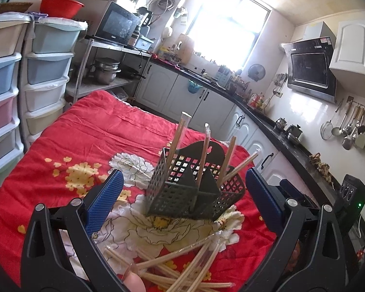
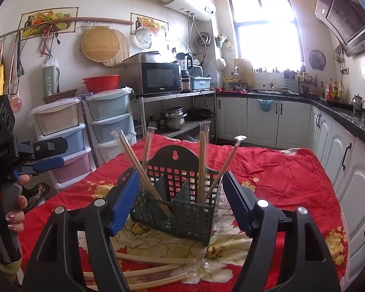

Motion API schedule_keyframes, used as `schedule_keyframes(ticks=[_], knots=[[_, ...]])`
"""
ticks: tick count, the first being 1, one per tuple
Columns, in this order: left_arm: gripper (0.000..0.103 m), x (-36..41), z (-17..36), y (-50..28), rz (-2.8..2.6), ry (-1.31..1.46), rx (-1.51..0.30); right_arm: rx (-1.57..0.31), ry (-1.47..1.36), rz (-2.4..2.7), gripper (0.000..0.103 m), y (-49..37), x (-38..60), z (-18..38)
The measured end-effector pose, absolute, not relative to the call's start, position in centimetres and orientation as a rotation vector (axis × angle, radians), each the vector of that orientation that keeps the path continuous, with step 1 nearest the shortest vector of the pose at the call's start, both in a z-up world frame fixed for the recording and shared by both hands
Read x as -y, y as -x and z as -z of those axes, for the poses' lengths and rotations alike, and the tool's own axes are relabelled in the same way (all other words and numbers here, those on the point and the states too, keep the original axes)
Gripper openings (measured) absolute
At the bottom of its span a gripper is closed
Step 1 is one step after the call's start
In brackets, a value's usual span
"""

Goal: Organize utensils
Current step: 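Withdraw both open tools from the basket back over the chopstick pile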

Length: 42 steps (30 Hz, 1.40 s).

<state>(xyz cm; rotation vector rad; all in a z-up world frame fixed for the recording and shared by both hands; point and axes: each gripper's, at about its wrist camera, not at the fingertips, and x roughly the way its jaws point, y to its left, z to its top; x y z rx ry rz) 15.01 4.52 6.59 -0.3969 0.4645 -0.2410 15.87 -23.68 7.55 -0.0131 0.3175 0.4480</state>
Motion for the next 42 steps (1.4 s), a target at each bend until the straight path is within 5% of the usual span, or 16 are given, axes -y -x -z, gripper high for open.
schedule_keyframes(ticks=[42], knots=[[0.092,-4.2,1.3,-13.4,0.235,0.287,-0.652,-0.54,0.046,-0.393,0.07,-14.0,24.4,-1.3]])
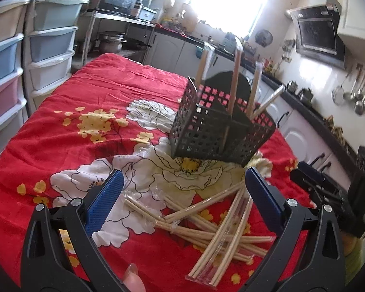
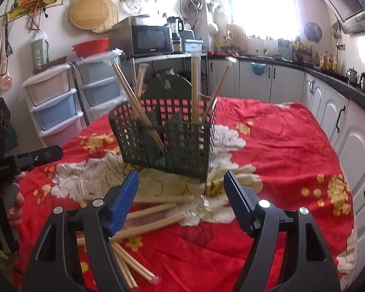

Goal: Organize utensils
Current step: 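Withdraw both open tools from the basket back over the chopstick pile, then lower the left tool and close it on a chopstick while the right tool grasps another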

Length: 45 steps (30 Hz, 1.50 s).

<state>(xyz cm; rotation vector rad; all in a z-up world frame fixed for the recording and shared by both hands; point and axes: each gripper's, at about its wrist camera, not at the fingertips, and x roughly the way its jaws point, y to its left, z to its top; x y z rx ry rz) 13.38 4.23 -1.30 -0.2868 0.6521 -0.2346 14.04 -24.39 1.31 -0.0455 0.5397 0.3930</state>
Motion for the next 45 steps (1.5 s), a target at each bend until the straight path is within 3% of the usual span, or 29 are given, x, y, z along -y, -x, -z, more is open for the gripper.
schedule_keyframes(ticks=[5,16,27,35,45], knots=[[0.082,-3.0,2.4,-13.7,0.271,0.224,-0.69,-0.593,0.049,-0.39,0.07,-14.5,24.6,-0.2],[0.048,0.5,4.1,-16.1,0.37,-0.003,-0.801,-0.712,0.042,-0.402,0.067,-15.7,24.7,1.9],[0.043,0.3,5.3,-16.5,0.411,-0.092,-0.888,-0.818,-0.003,-0.449,0.057,-17.1,24.2,4.0],[0.029,1.6,6.4,-16.5,0.462,-0.233,-0.914,-0.859,-0.048,-0.463,0.054,-18.2,24.4,4.7],[0.029,0.2,7.0,-16.2,0.443,-0.225,-0.947,-0.916,-0.087,-0.478,0.053,-19.6,24.4,5.6]])
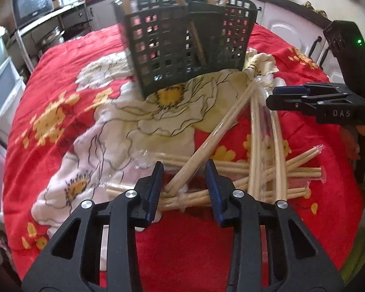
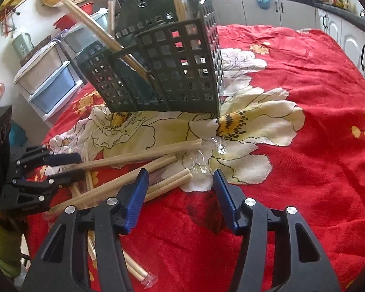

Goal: Organize utensils
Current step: 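Lower the left tool and close it on a chopstick while the right tool grasps another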

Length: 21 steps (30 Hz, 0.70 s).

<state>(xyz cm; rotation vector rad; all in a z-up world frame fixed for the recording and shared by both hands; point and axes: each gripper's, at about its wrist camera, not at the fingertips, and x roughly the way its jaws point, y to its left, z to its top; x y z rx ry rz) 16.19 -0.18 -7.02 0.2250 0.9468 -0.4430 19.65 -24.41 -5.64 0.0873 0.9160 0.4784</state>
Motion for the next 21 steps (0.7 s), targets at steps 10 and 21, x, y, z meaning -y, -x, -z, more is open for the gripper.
schedule_keyframes(ticks=[10,21], knots=[[0.021,-0.5,7.3,-16.1,0.447,-0.216,-0.95,-0.947,-0.145,-0.471,0.032,-20.4,24.8,6.0],[0.014,-1.3,6.4,-16.1,0.454,-0.148,-0.923,-0.925,-0.291,-0.484,0.002,-20.5,27.0,5.9]])
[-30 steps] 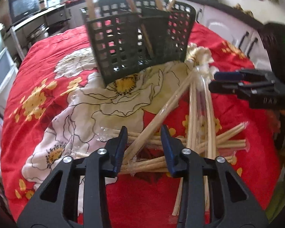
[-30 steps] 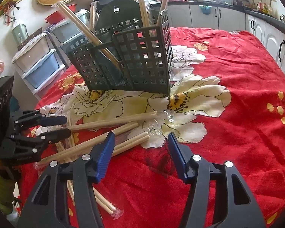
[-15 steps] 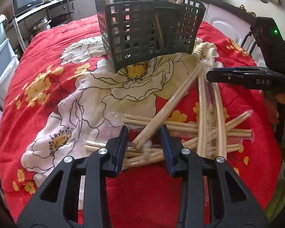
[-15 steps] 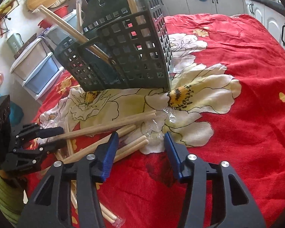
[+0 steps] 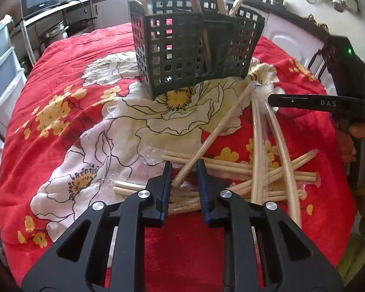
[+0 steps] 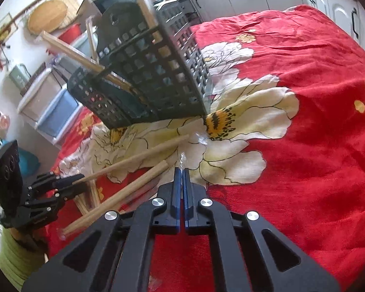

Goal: Organize utensils
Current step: 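Lower the left tool and close it on a chopstick while the right tool grasps another, then lift both held chopsticks upright and carry them above the green basket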

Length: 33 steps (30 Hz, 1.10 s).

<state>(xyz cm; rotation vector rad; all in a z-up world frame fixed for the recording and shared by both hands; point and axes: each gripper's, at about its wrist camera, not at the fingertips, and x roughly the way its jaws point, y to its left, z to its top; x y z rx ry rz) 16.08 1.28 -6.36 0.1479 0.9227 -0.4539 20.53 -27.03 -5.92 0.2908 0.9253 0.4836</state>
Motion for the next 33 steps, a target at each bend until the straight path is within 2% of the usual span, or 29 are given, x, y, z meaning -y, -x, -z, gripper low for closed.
schedule_keyframes(ticks=[22,33], knots=[[0.003,-1.6,-1.9,-13.9,0.537,0.032,-0.703,-0.628,-0.317,-0.54,0.001,-17.2,28.3,-3.4],[0.003,-1.9,-5.7,-14.2,0.549,0.127,-0.605,-0.464,-0.307,-0.584,0.001,-15.2,28.6,-8.7]])
